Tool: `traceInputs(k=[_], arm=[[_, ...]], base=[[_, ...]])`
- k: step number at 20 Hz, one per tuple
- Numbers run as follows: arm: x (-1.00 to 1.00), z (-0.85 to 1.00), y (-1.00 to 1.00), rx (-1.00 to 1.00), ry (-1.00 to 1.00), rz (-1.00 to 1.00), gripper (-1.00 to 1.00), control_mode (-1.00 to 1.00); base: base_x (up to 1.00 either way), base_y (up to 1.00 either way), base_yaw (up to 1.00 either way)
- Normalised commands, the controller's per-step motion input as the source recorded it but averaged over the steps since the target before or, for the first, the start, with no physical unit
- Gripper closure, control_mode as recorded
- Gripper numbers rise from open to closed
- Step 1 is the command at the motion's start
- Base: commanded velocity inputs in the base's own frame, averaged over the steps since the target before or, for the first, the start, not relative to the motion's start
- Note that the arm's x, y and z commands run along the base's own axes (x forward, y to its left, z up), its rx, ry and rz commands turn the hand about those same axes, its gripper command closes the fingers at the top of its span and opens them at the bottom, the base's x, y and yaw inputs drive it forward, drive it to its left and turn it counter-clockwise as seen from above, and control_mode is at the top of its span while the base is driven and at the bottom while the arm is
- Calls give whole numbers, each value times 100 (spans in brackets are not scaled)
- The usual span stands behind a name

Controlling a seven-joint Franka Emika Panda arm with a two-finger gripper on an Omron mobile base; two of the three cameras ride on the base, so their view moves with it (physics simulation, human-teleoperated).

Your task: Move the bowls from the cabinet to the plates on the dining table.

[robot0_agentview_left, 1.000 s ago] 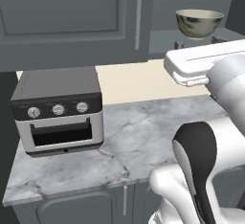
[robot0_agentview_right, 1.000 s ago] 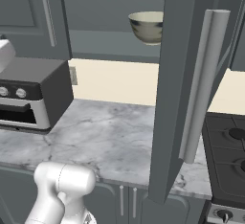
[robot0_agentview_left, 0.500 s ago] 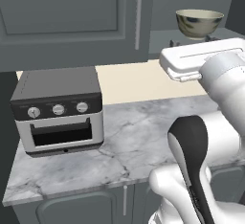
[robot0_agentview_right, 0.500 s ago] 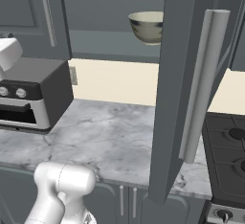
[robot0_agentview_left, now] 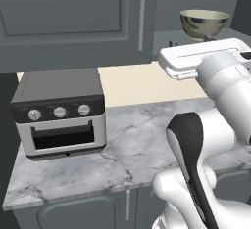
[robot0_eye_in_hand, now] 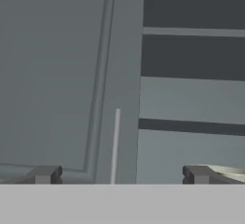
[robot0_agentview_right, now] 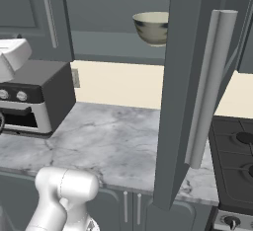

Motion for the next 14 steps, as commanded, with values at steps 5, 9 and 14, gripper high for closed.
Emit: traceInputs(k=[5,9,14], arm=[[21,-5,0,0,0,0,-100,-100],[21,-6,0,0,0,0,-100,-100],[22,-3,1,0,0,0,-100,-100]], base=[[0,0,0],[0,0,0],[0,0,0]])
